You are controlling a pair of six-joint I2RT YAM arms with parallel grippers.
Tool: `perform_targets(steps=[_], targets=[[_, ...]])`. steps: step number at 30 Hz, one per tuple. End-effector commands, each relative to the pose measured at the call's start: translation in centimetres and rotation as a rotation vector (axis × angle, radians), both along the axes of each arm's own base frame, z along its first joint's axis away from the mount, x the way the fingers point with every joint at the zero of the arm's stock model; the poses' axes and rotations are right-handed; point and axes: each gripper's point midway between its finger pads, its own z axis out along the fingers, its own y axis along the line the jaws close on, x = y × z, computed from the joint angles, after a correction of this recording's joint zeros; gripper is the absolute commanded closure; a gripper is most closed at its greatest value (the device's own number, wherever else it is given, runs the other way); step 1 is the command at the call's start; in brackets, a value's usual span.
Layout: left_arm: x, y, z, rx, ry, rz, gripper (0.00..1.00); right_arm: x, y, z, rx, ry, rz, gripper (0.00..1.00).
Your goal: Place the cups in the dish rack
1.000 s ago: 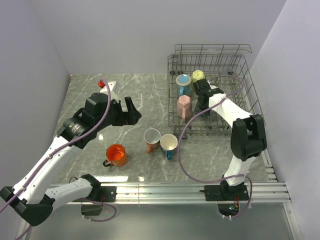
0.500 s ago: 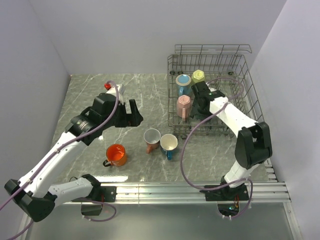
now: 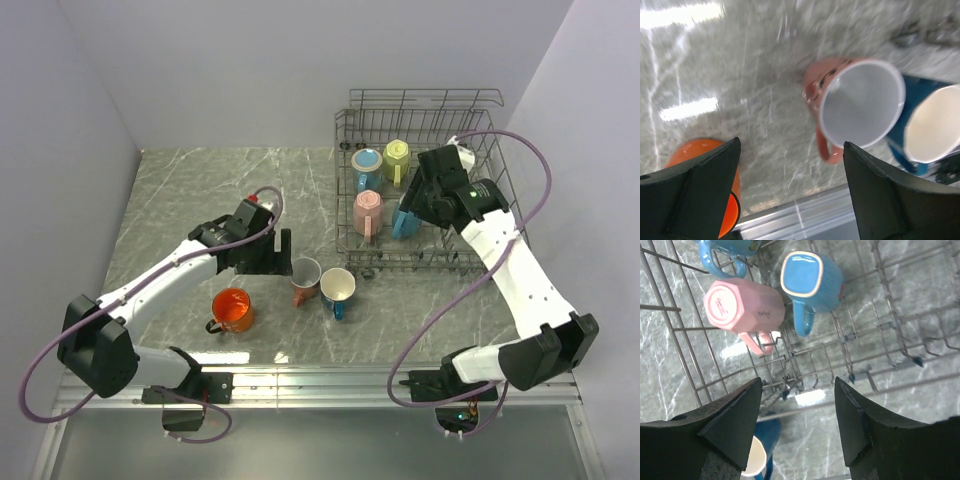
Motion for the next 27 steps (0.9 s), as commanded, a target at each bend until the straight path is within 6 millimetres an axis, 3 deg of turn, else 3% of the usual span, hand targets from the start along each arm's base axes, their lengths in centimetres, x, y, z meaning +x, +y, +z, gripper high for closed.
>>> perform_targets(steps=[1,6,12,14,18,23,27], targets=[[-0.1,-1.2,0.1,-0.056,-0.007,-0.039,0.12,-1.5,-1.3,0.5,-0.027,0.000,-0.025,0.33],[-0.6,-2.0,-1.6,-0.084,0.039,-0.060,0.13,-2.8,-2.0,-0.7,-0.024,0.017,-0.034,0.33],[0.4,-3.0,-1.8,-0.109,0.030,-0.042,0.13,-3.7,-2.4,-0.8,-0.020,0.013,-0.034,0.33],[1.1,-3.0,-1.8,-0.096,0.024,-0.021,0.15,-3.8,-2.6,-0.8,-0.021,0.012,-0.035,0.33],[1.9,-2.9,-3.8,-0.042,0.064,0.000,0.24,-3.9,-2.7,-0.7,-0.020,0.010,-0.033,0.33],[1.9,-3.5,-5.3,-0.033,0.106,-0.007,0.49,-4.0,-2.9,-0.2,-0.023,0.004,-0.028,0.33],[2.2,-3.6,-4.9,-0.042,0.099,0.001,0.91,-4.2,-3.3,-0.1,-0.030,0.003,-0.031,0.33]])
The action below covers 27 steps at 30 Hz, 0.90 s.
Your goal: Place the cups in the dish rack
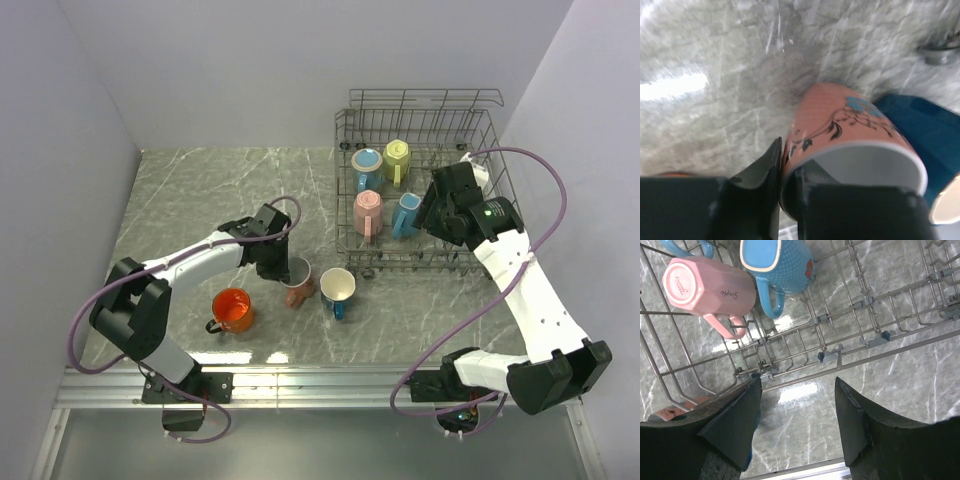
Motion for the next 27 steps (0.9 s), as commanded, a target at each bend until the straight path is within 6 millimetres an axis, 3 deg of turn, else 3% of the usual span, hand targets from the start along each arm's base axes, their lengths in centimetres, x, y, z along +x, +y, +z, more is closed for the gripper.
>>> perform_targets(steps=[1,4,7,10,11,13,15,16,19,20,24,27], targets=[[1.5,-1.0,2.1,-0.035,-0.064,0.006,0.99,-0.4,-0.8,1.0,-0.007,-0.031,-0.007,0.33],[1.6,-0.2,2.5,0.005,-0.071,0.017,1.00,-0.5,-0.9,1.1,0.000,-0.035,-0.002,0.33],[1.8,0.7,4.1,0.027,-0.102,0.029,1.00,-0.2,0.0,1.9,0.040,-0.065,0.039,0.33],[2.3,0.8,7.5,-0.029,-0.151,0.046,1.00,0.3,3.2,3.9,0.173,-0.152,0.176,0.32],[2.9,1.0,9.8,-0.066,-0.181,0.068,1.00,0.3,4.2,4.4,0.211,-0.174,0.219,0.32],[3.1,0.6,12.6,-0.145,-0.211,0.066,1.00,0.1,7.6,6.4,0.360,-0.236,0.366,0.23],[3.5,0.0,16.6,-0.243,-0.284,0.075,1.00,-0.3,10.1,7.6,0.469,-0.259,0.473,0.06],[3.7,-0.1,17.9,-0.282,-0.304,0.083,1.00,-0.7,12.2,8.8,0.578,-0.284,0.558,0.05],[3.8,-0.9,22.7,-0.463,-0.373,0.092,1.00,-1.6,14.9,11.3,0.746,-0.335,0.671,0.03],[3.0,-1.6,24.4,-0.556,-0.360,0.067,1.00,-1.6,15.2,11.8,0.772,-0.347,0.684,0.02],[2.7,-2.7,30.5,-0.822,-0.406,-0.004,1.00,-1.6,16.8,13.6,0.875,-0.369,0.756,0.01],[2.6,-3.0,32.8,-0.922,-0.370,-0.015,1.00,-1.5,17.7,14.6,0.922,-0.375,0.795,0.01]])
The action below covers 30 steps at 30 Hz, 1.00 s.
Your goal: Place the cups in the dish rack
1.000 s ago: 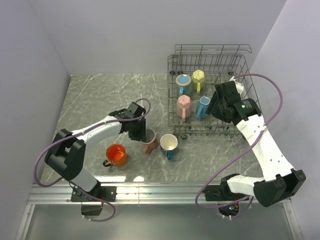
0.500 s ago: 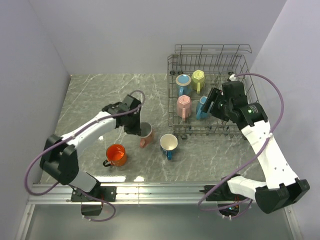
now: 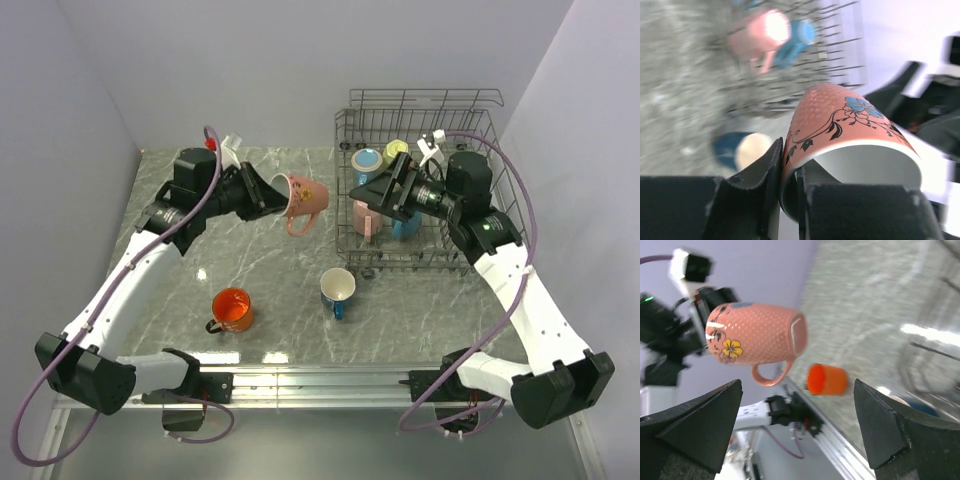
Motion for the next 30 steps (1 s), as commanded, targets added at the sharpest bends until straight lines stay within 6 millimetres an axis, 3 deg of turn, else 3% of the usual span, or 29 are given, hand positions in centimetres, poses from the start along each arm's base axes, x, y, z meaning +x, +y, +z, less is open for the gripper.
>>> perform_targets(steps=[1,9,14,20,25,28,29,30], targets=[[-1.2,-2.3,8.9,-0.260,-0.128,-0.153,1.00,-0.6,2.1,4.8,0.143,-0.111,0.125,0.01],[-2.1,-3.8,12.2,-0.495,-0.118,-0.273,1.00,-1.8,5.7,5.3,0.188,-0.116,0.215,0.02],[-2.0,-4.0,12.5,-0.534,-0.096,-0.291,1.00,-2.1,6.8,5.3,0.194,-0.128,0.224,0.03],[-2.2,-4.3,12.1,-0.570,-0.052,-0.317,1.00,-2.1,7.8,7.6,0.296,-0.175,0.235,0.09],[-2.2,-4.4,12.1,-0.594,-0.041,-0.325,1.00,-2.3,10.1,9.4,0.384,-0.189,0.296,0.28],[-2.1,-4.4,11.7,-0.586,-0.032,-0.321,1.00,-2.5,11.9,9.7,0.384,-0.183,0.340,0.48],[-2.2,-4.4,11.7,-0.584,-0.032,-0.321,1.00,-2.6,12.5,9.9,0.384,-0.183,0.354,0.61],[-2.2,-4.4,11.6,-0.581,-0.028,-0.320,1.00,-2.7,12.5,10.0,0.385,-0.185,0.355,0.68]])
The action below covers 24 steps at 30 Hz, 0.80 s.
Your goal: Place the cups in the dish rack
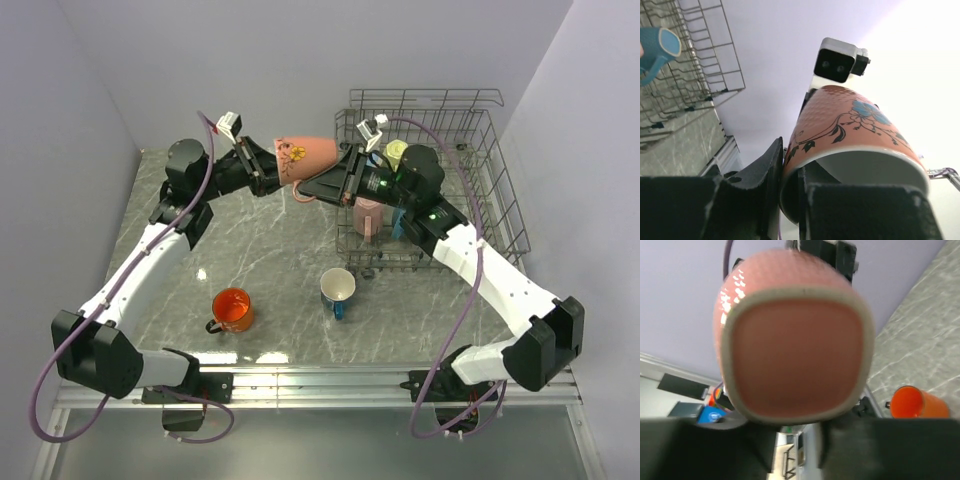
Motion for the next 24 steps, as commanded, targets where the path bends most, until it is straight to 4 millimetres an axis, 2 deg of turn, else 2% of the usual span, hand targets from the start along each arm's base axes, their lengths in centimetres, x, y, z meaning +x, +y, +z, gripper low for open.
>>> perform_targets(steps=[1,2,3,5,8,9,10,12,13,15,18,21,22,24], targets=[[-2.9,-0.7,2.7,-0.032,-0.123,-0.097,1.00,-0.5,1.3,3.0,0.061,-0.091,0.024,0.77],[-2.9,-0.7,2.4,-0.020,-0.110,-0.095,1.00,-0.5,1.2,3.2,0.060,-0.092,0.016,0.94],[-3.0,-0.7,2.3,-0.011,-0.113,-0.093,1.00,-0.4,1.1,3.1,0.053,-0.101,0.004,0.99],[-3.0,-0.5,2.2,0.013,-0.134,-0.077,0.99,-0.5,0.7,3.1,0.032,-0.106,-0.013,1.00],[-2.6,-0.2,1.2,0.080,-0.128,-0.039,0.85,0.0,-0.4,3.6,-0.009,-0.133,-0.053,1.00],[-2.5,-0.1,0.4,0.113,-0.090,-0.031,0.71,0.7,-1.2,3.7,-0.028,-0.138,-0.087,1.00],[-2.5,0.1,0.0,0.145,-0.116,-0.021,0.65,1.1,-1.9,3.9,-0.036,-0.144,-0.110,1.00],[-2.3,0.6,-1.2,0.204,-0.082,0.001,0.51,1.9,-3.6,4.5,-0.051,-0.172,-0.166,1.00],[-2.2,0.8,-1.8,0.237,-0.104,0.006,0.49,3.3,-5.2,3.9,-0.079,-0.154,-0.221,1.00],[-2.1,1.2,-2.6,0.275,-0.098,0.024,0.43,4.1,-6.9,4.1,-0.108,-0.176,-0.264,1.00],[-2.1,2.0,-3.5,0.328,-0.101,0.062,0.34,6.4,-10.4,3.0,-0.195,-0.163,-0.357,1.00],[-1.9,3.0,-4.6,0.397,-0.084,0.111,0.31,9.0,-13.7,2.8,-0.278,-0.184,-0.467,1.00],[-2.0,3.3,-4.7,0.415,-0.095,0.122,0.31,9.6,-14.7,1.9,-0.319,-0.149,-0.494,1.00],[-2.0,3.9,-5.2,0.454,-0.079,0.149,0.30,12.3,-17.9,0.5,-0.440,-0.120,-0.645,1.00]])
